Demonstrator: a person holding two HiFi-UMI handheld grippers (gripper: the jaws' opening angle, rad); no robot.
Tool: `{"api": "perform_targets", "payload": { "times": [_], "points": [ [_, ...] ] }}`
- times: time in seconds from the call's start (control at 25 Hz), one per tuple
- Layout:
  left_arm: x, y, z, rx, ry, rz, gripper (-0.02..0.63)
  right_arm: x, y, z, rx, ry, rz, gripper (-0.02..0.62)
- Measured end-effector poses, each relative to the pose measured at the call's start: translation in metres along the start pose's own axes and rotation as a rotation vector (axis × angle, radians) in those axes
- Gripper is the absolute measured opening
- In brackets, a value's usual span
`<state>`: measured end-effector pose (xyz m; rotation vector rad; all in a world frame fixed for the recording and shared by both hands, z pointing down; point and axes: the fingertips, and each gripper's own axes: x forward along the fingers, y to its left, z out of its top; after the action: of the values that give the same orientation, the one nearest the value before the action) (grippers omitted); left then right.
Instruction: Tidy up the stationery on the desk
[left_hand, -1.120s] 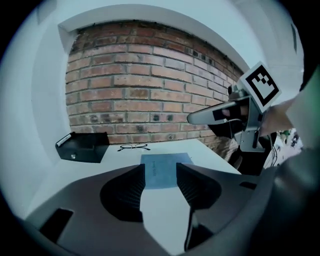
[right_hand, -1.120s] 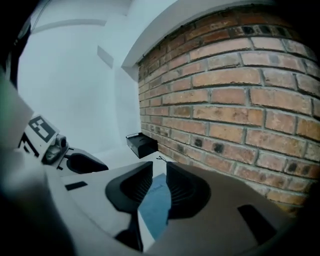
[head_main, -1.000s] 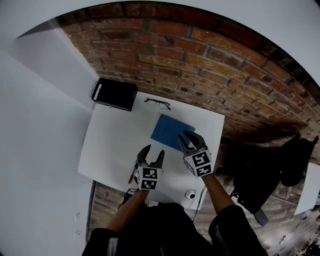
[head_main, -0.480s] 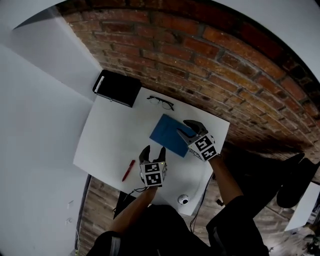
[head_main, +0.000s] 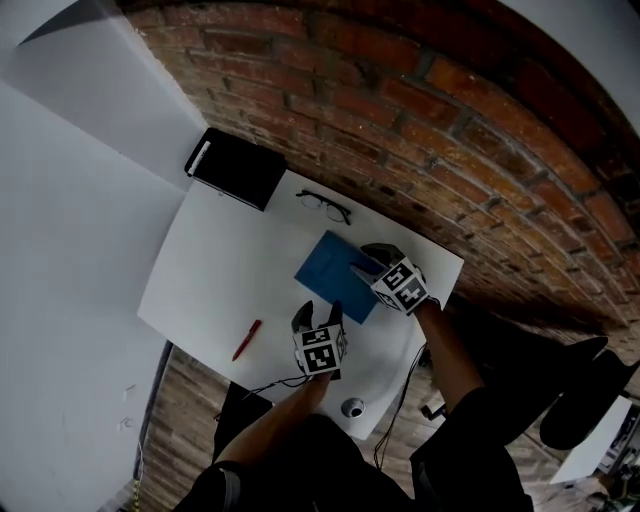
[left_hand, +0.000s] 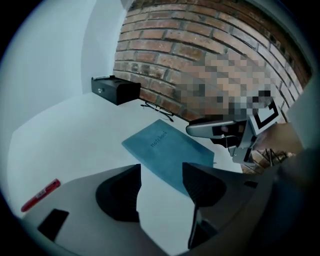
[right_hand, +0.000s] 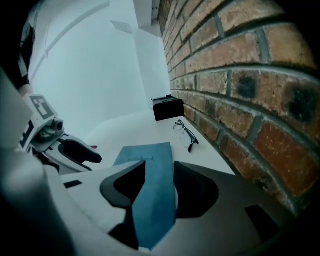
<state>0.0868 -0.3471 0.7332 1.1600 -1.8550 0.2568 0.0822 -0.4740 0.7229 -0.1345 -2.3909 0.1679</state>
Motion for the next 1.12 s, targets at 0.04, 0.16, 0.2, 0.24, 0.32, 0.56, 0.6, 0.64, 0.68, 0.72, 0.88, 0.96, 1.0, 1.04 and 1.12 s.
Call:
{"api": "perform_targets", "payload": {
  "times": [0.04, 0.16, 0.2, 0.24, 0.32, 0.56, 0.6, 0.64, 0.68, 0.72, 0.88, 0.96, 1.0, 1.04, 1.12],
  "points": [
    [0.003, -0.003, -0.003, -0.014, 0.007, 0.002, 0.264, 0.002, -0.002, -0.003, 0.011, 0.013, 0.013, 0.167],
    [0.012, -0.010, -0.008, -0.060, 0.021, -0.002, 0.264, 0.007, -0.004, -0.013, 0.018, 0.050, 0.049, 0.167],
    [0.014, -0.013, -0.009, -0.070, 0.021, 0.000, 0.264, 0.008, -0.004, -0.016, 0.014, 0.058, 0.057, 0.169],
    [0.016, -0.014, -0.011, -0.081, 0.022, 0.006, 0.264, 0.008, -0.004, -0.019, 0.011, 0.064, 0.062, 0.169],
    [0.017, -0.016, -0.014, -0.107, 0.024, 0.020, 0.264, 0.009, -0.005, -0.025, 0.015, 0.068, 0.062, 0.169],
    [0.027, -0.023, -0.017, -0.184, 0.025, 0.005, 0.264, 0.011, -0.007, -0.039, 0.058, 0.082, 0.080, 0.169],
    [0.029, -0.023, -0.018, -0.196, 0.029, 0.013, 0.264, 0.011, -0.006, -0.041, 0.063, 0.081, 0.082, 0.169],
    [0.030, -0.024, -0.018, -0.207, 0.030, 0.020, 0.264, 0.011, -0.006, -0.042, 0.067, 0.078, 0.080, 0.168],
    [0.031, -0.025, -0.018, -0.215, 0.030, 0.025, 0.264, 0.011, -0.007, -0.043, 0.072, 0.072, 0.075, 0.168],
    [0.030, -0.025, -0.018, -0.218, 0.028, 0.030, 0.264, 0.010, -0.007, -0.043, 0.077, 0.068, 0.069, 0.168],
    [0.029, -0.021, -0.022, -0.168, 0.028, 0.052, 0.245, 0.010, -0.006, -0.044, 0.123, 0.069, 0.046, 0.167],
    [0.029, -0.016, -0.021, -0.163, 0.032, 0.068, 0.199, 0.010, -0.008, -0.044, 0.139, 0.079, 0.032, 0.167],
    [0.029, -0.014, -0.019, -0.159, 0.030, 0.073, 0.189, 0.010, -0.008, -0.044, 0.144, 0.084, 0.027, 0.167],
    [0.029, -0.011, -0.017, -0.152, 0.027, 0.077, 0.187, 0.010, -0.007, -0.044, 0.150, 0.089, 0.022, 0.167],
    [0.029, -0.006, -0.014, -0.138, 0.021, 0.083, 0.181, 0.010, -0.006, -0.044, 0.160, 0.094, 0.011, 0.166]
  ]
}}
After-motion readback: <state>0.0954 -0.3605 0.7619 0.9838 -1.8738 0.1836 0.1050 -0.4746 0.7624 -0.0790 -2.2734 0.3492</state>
